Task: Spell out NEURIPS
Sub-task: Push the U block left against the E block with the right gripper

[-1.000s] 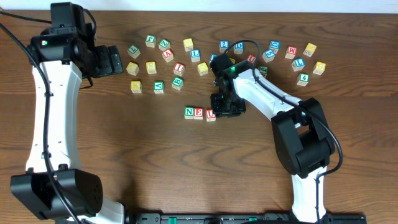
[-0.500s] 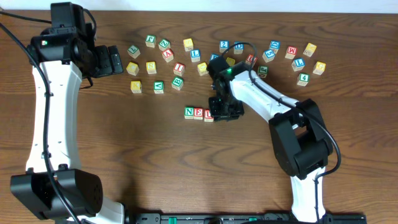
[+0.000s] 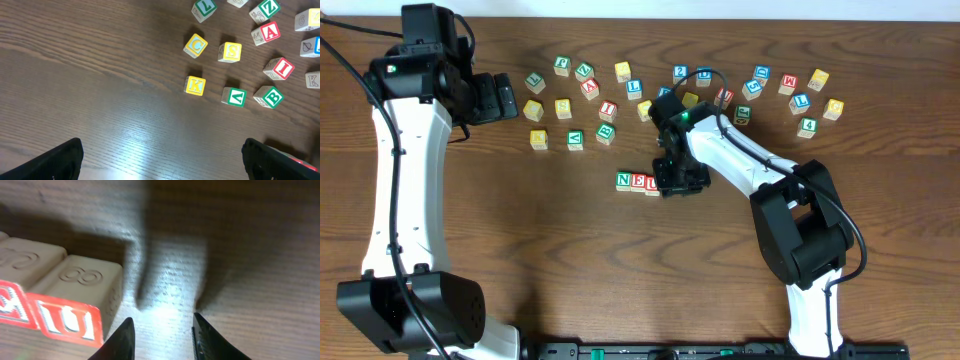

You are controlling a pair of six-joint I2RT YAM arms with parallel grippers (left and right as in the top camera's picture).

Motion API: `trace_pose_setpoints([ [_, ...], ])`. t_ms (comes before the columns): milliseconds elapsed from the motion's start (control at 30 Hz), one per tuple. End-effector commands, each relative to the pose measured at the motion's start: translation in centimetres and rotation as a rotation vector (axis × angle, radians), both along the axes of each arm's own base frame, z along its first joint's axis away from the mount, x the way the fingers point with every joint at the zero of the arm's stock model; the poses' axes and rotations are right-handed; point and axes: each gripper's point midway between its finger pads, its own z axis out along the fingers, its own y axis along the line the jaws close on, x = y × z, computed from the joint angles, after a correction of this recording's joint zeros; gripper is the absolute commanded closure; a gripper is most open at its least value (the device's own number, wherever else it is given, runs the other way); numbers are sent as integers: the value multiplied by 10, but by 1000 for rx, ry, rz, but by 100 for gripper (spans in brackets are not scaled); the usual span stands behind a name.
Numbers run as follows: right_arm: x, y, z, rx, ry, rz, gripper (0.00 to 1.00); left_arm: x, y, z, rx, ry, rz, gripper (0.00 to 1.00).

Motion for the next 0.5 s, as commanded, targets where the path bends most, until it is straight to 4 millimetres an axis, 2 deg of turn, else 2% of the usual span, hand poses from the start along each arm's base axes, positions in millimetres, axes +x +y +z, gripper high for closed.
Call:
trace_pose_setpoints([
  [0, -3, 4, 14, 12, -7, 11, 73, -1, 4, 7, 18, -14, -3, 0],
  [167, -17, 9, 14, -1, 18, 73, 99, -1, 4, 7, 18, -14, -3, 0],
  [267, -23, 19, 14, 6, 8, 137, 99, -1, 4, 7, 18, -14, -3, 0],
  [467, -22, 35, 14, 21, -39, 184, 99, -1, 4, 7, 18, -14, -3, 0],
])
